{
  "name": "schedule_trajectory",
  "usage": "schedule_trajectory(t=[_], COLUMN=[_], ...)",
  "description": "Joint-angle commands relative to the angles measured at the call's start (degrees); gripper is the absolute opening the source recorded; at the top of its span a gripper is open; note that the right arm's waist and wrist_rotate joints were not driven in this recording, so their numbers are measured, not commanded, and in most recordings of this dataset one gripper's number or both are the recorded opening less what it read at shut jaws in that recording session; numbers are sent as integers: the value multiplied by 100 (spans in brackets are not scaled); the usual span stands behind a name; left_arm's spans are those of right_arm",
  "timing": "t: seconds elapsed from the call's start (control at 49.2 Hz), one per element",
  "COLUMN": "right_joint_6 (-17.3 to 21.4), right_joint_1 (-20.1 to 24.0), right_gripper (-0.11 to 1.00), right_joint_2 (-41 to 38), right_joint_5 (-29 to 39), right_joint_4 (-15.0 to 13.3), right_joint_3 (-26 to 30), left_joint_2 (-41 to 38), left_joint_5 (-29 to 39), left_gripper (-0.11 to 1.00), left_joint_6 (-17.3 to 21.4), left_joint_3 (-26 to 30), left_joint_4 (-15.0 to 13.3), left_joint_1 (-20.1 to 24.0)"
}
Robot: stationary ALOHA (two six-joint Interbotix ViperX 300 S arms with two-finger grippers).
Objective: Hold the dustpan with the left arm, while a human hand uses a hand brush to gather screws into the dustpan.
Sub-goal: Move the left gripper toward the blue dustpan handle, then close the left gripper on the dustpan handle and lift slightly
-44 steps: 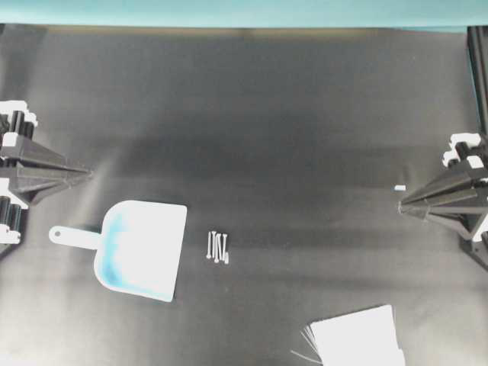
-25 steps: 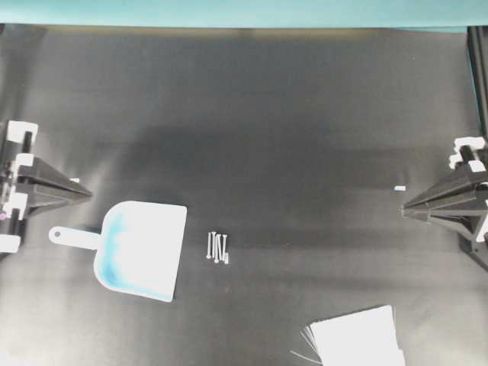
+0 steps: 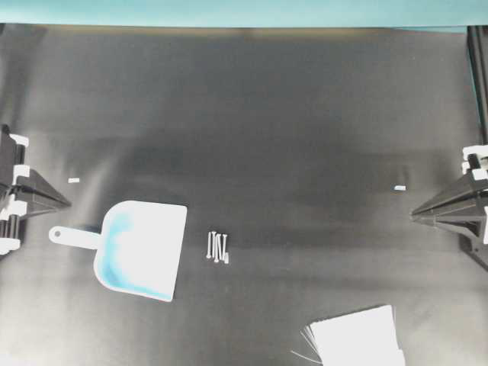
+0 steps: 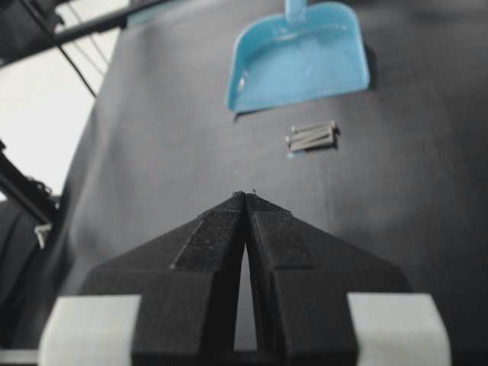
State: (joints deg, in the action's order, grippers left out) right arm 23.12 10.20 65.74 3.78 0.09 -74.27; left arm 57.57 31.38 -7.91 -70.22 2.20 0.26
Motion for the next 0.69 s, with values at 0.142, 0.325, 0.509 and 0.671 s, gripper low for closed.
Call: schedule_trajectory(t=[0.142, 0.325, 0.509, 0.671], right_joint_6=[0, 9, 0, 0], right_joint_1=[0, 0, 0, 0], right_gripper=[0, 0, 0, 0], right_joint_2=[26, 141, 308, 387], right_joint_5=[9, -18, -167, -193], right_joint_4=[9, 9, 9, 9], right_joint_3=[26, 26, 0, -35], left_joint_2=[105, -158, -729, -1468], left_joint_5=[79, 9, -1556, -1846], left_gripper=[63, 86, 85, 85], left_joint_6=[-694, -1380, -2013, -2109], left_joint_3=[-9, -44, -360, -615], left_joint_4=[26, 26, 26, 26], left_joint_1=[-202, -703, -949, -949])
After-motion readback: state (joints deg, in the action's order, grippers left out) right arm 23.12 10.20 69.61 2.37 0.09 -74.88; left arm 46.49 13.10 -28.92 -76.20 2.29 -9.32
